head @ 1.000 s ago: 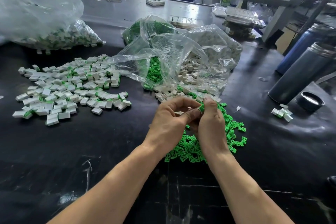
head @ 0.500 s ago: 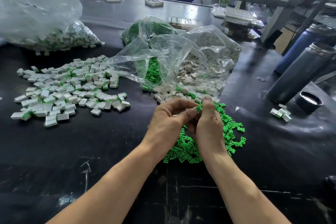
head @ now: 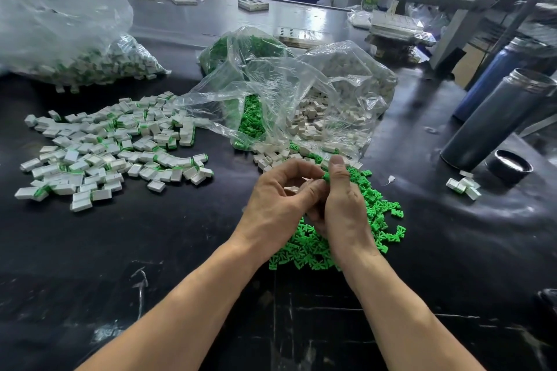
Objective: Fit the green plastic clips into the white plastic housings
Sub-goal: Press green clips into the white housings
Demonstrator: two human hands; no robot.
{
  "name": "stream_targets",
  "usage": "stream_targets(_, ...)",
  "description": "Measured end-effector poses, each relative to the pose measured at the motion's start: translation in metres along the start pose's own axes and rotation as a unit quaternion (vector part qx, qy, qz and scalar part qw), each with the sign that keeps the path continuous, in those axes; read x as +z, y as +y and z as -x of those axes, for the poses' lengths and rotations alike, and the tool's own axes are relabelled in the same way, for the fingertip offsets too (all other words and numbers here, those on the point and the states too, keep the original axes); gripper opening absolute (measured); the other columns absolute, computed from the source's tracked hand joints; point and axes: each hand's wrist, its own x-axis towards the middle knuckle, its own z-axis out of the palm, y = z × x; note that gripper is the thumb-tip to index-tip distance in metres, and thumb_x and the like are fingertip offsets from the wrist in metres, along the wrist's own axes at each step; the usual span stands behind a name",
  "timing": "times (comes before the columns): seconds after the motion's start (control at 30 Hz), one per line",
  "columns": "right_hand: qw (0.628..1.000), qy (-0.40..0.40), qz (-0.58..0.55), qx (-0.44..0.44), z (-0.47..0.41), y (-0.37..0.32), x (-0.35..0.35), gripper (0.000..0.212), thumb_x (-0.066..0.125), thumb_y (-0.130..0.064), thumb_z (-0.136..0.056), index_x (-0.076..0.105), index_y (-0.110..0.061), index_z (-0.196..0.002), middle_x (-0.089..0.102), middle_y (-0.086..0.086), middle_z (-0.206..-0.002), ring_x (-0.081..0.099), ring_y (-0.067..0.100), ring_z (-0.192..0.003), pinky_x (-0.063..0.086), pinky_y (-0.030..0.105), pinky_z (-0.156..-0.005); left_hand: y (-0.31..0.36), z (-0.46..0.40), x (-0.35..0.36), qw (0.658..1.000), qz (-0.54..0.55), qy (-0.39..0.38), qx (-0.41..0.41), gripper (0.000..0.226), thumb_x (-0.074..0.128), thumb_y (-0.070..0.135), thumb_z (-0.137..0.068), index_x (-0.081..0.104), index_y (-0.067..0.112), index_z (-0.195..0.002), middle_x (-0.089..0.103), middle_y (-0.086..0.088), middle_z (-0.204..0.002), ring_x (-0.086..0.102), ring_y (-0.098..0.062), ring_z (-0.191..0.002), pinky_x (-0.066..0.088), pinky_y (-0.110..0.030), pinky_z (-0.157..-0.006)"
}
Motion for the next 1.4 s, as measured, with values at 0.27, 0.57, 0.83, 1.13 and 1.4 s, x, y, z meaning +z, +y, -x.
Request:
stream_targets(0.27, 0.999, -0.042, 0.002, 0.005, 0.0002, -0.0033, -0.0007, 0.074, 0.025, -0.058, -0.108, 0.077, -0.038, -0.06, 0.07, -0.009, -0.057, 0.068, 0.002, -0.053, 0.053, 0.02, -0.047, 0.0008, 0.0029, 0.002, 1.0, -0.017, -0.01, 0.011, 0.005, 0.069, 0.01, -0.096, 0.068, 0.007, -0.101, 0.071, -0.009, -0.074, 0.069, -0.02, -0.064, 0.057, -0.028, -0.062)
stream_targets(0.57, 0.998, 0.021, 0.054, -0.036, -0.0051, -0.0023, -0.0035, 0.055, 0.026, -0.054, -0.092, 0.074, -0.042, -0.069, 0.072, -0.004, -0.065, 0.07, 0.011, -0.064, 0.058, 0.046, -0.065, 0.0031, 0.0019, 0.001, 0.999, -0.05, -0.017, 0.008, 0.012, 0.07, 0.008, -0.095, 0.071, 0.013, -0.106, 0.073, -0.016, -0.099, 0.074, -0.024, -0.081, 0.058, -0.027, -0.068)
stream_targets(0.83, 0.995, 0.067, 0.042, -0.065, -0.0041, -0.0027, -0.0031, 0.055, 0.032, -0.039, -0.106, 0.072, -0.022, -0.071, 0.068, -0.009, -0.059, 0.062, -0.002, -0.052, 0.044, 0.013, -0.043, 0.0054, 0.0012, 0.0001, 0.998, -0.05, 0.005, 0.027, 0.007, 0.075, 0.007, -0.091, 0.073, 0.008, -0.098, 0.076, -0.003, -0.104, 0.075, -0.018, -0.092, 0.062, -0.026, -0.07)
stream_targets(1.13, 0.993, 0.046, 0.062, -0.089, -0.0013, -0.008, 0.0038, 0.053, 0.026, -0.049, -0.095, 0.07, -0.058, -0.066, 0.065, -0.027, -0.06, 0.062, -0.009, -0.061, 0.043, 0.008, -0.055, 0.0051, 0.001, 0.0005, 0.998, -0.049, 0.025, 0.034, 0.005, 0.073, 0.005, -0.092, 0.073, 0.009, -0.094, 0.077, 0.002, -0.098, 0.075, -0.015, -0.089, 0.058, -0.019, -0.065)
stream_targets(1.4, 0.99, 0.063, 0.09, -0.092, -0.0016, -0.0001, 0.0018, 0.057, 0.028, -0.046, -0.098, 0.081, -0.029, -0.08, 0.076, -0.014, -0.075, 0.071, -0.002, -0.074, 0.053, 0.016, -0.063, 0.0061, 0.0005, -0.0008, 0.997, -0.063, 0.015, 0.049, 0.008, 0.074, -0.001, -0.088, 0.074, 0.006, -0.092, 0.077, -0.002, -0.097, 0.075, -0.016, -0.089, 0.059, -0.021, -0.065)
